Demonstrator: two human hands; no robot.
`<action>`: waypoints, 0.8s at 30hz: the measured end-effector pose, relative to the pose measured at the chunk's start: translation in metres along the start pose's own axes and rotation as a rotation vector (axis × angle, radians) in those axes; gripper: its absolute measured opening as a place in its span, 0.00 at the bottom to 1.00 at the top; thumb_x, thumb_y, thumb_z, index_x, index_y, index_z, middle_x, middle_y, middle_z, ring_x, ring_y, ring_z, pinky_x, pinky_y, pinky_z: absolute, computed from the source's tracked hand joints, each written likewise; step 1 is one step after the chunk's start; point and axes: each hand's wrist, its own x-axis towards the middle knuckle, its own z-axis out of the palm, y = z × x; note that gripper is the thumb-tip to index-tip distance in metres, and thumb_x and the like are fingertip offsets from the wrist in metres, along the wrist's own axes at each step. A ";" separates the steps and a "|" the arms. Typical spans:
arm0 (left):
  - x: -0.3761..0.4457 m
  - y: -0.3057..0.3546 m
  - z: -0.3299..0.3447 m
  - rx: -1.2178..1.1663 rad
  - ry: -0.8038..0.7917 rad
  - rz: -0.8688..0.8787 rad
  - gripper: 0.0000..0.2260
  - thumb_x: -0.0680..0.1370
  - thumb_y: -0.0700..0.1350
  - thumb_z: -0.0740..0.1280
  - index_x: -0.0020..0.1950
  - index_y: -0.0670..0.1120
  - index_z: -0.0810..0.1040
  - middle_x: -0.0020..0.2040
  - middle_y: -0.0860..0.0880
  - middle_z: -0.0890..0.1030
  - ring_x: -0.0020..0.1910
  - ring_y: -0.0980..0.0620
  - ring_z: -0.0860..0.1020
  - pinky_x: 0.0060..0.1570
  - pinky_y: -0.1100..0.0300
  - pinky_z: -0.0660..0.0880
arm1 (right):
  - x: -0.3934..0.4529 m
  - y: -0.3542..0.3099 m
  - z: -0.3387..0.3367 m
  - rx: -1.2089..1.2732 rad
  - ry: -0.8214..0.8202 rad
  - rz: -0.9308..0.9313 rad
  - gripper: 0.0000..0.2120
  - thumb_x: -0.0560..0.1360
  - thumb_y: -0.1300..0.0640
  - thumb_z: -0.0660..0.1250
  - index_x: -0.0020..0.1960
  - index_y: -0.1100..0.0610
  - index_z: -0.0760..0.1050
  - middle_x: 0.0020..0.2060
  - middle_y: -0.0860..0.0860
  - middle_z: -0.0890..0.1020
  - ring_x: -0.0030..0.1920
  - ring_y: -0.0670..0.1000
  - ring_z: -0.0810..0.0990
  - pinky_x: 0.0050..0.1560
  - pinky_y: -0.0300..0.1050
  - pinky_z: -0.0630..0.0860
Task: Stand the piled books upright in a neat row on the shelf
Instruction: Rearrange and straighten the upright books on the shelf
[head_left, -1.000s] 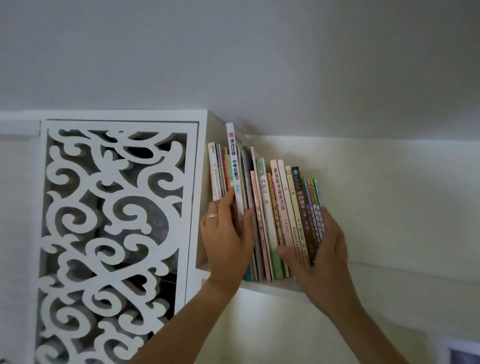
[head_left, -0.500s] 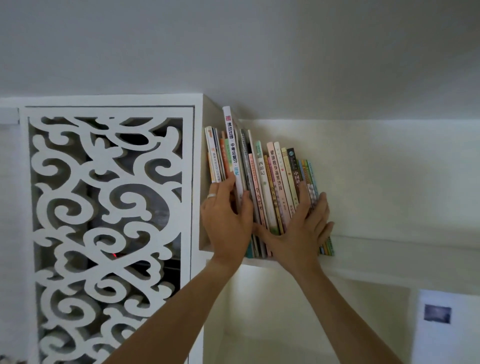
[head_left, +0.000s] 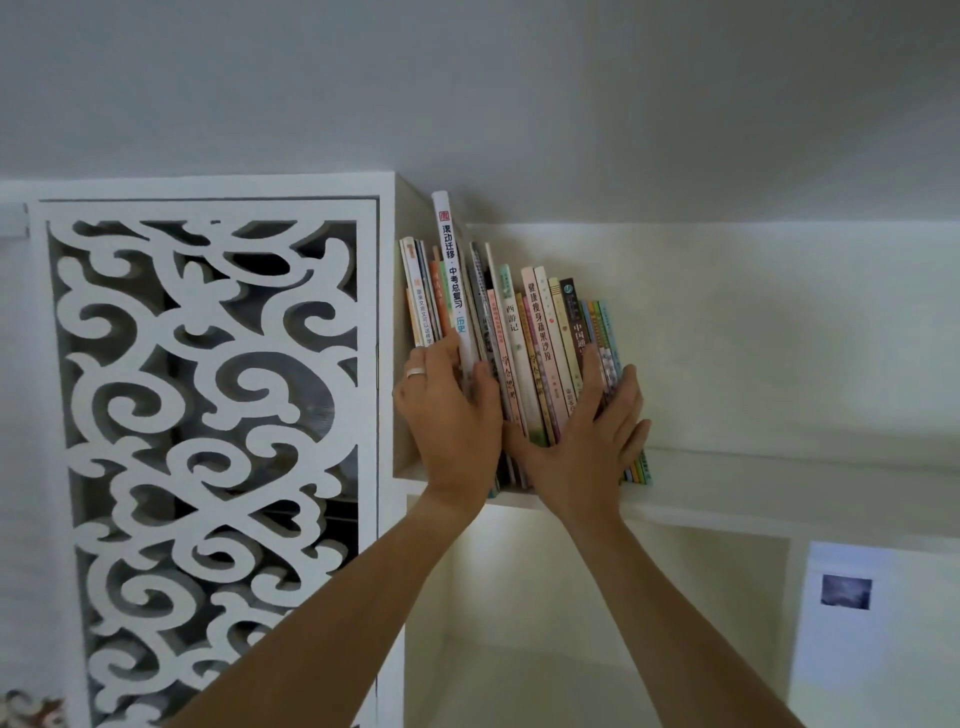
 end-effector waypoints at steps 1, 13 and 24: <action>0.000 0.003 -0.004 -0.028 0.010 0.009 0.08 0.81 0.45 0.67 0.60 0.49 0.73 0.56 0.50 0.78 0.55 0.49 0.80 0.56 0.49 0.81 | 0.000 0.000 0.001 -0.004 -0.004 -0.001 0.58 0.64 0.21 0.61 0.84 0.47 0.43 0.81 0.60 0.48 0.81 0.63 0.48 0.78 0.70 0.47; 0.013 0.021 -0.017 0.242 -0.281 -0.189 0.19 0.83 0.45 0.67 0.74 0.44 0.70 0.65 0.45 0.82 0.56 0.46 0.84 0.45 0.65 0.77 | -0.001 0.005 0.000 -0.020 0.026 -0.037 0.58 0.64 0.19 0.57 0.84 0.49 0.47 0.81 0.63 0.52 0.81 0.66 0.51 0.77 0.72 0.52; 0.003 0.041 -0.024 0.287 -0.272 -0.226 0.26 0.82 0.39 0.66 0.79 0.47 0.65 0.68 0.44 0.80 0.55 0.44 0.84 0.49 0.56 0.82 | -0.003 0.001 -0.001 -0.015 -0.011 0.006 0.59 0.65 0.22 0.67 0.84 0.48 0.45 0.82 0.62 0.48 0.82 0.65 0.47 0.77 0.72 0.50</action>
